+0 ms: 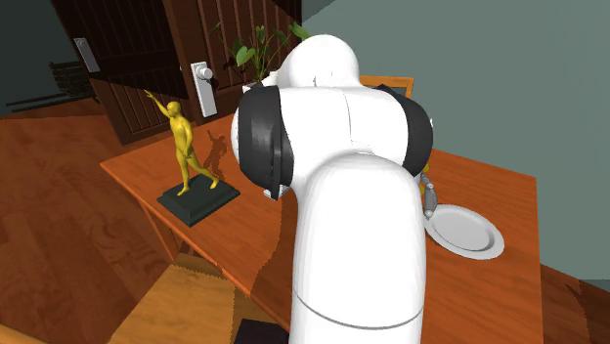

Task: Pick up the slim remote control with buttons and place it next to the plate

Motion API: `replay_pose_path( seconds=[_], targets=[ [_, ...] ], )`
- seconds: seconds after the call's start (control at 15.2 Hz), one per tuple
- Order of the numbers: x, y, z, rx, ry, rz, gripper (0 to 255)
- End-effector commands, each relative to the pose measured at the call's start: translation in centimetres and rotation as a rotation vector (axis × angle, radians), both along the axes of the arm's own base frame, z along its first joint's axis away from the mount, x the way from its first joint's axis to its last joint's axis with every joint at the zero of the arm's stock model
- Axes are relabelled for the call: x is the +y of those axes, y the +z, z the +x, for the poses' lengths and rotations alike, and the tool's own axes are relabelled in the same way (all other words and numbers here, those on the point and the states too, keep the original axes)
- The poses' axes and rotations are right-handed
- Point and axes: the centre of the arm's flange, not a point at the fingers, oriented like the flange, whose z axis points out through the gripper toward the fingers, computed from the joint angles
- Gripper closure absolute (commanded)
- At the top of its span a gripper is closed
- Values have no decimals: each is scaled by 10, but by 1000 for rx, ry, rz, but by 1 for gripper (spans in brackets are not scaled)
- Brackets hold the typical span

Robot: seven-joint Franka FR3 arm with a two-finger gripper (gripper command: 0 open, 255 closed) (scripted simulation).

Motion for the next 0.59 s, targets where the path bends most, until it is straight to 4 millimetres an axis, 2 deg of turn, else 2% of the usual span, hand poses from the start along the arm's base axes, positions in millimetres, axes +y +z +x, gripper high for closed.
replay_pose_path(
  seconds=[0.0, 0.4, 0.53],
  targets=[
    [4, -9, 10, -3, -6, 1, 0],
    [4, -41, 10, -3, -6, 1, 0],
    [4, -44, 10, -3, -6, 1, 0]
  ],
)
